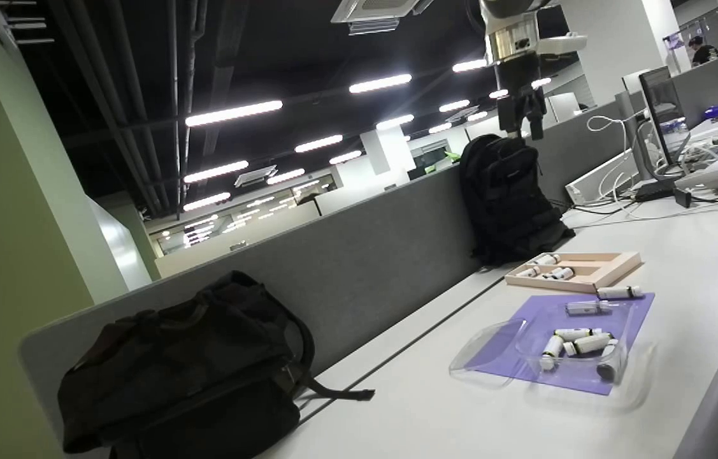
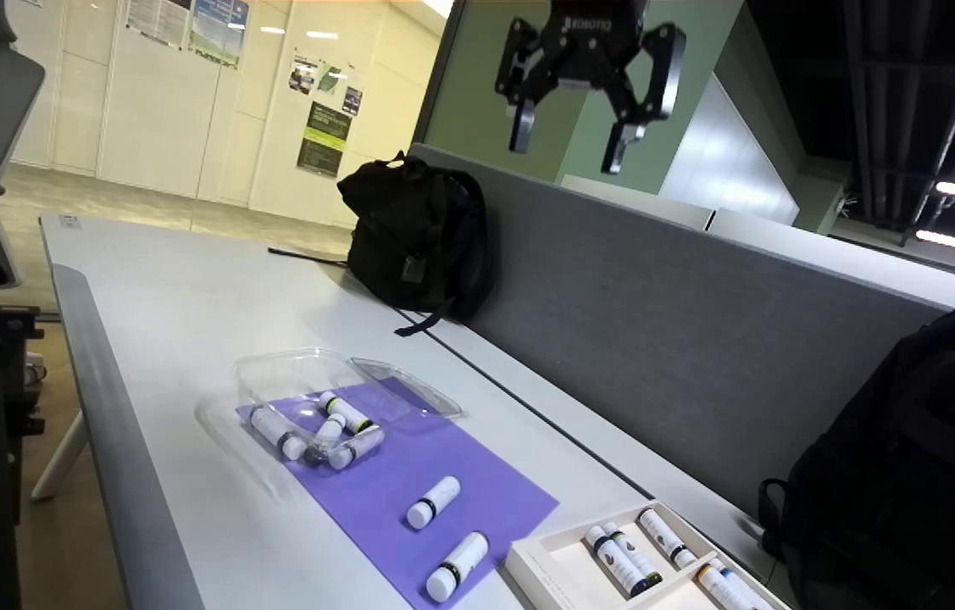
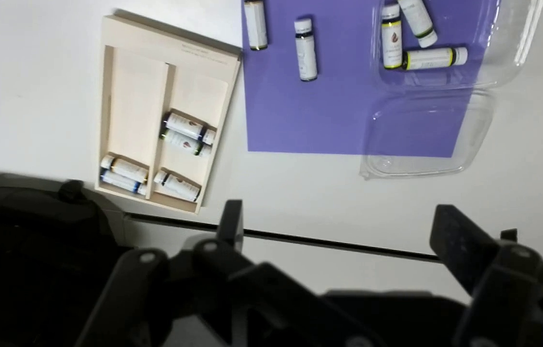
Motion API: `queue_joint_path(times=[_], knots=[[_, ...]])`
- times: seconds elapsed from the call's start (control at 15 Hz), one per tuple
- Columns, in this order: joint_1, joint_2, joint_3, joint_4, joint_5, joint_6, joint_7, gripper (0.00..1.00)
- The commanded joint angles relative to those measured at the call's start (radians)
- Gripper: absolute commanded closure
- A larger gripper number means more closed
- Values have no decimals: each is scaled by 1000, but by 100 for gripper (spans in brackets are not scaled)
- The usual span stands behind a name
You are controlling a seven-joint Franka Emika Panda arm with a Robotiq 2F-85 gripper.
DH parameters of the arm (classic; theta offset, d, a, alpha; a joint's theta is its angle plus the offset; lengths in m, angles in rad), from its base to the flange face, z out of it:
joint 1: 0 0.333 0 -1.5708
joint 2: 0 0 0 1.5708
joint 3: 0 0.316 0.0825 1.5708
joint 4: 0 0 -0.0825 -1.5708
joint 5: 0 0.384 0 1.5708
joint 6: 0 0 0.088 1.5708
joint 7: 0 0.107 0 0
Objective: Close the lid on the clear container
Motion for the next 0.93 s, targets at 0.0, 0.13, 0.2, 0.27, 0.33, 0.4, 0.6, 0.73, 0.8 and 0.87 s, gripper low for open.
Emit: queue_joint_path(times=[0.0,0.13,0.2,0.27,0.33,0.4,0.6,0.73,0.8,0.87], knots=[[45,262,-42,172,165,18,-85,0],[41,398,-39,283,314,-24,-165,0],[21,458,-27,346,376,-64,-200,0],[-1,510,-10,398,422,-101,-225,0],[-24,559,7,456,459,-146,-248,0],[-46,605,23,513,474,-184,-256,0],[-77,600,59,487,433,-170,-236,0],[-96,639,76,521,432,-175,-238,0],[-98,639,79,516,432,-172,-239,0],[-97,634,81,511,432,-171,-239,0]])
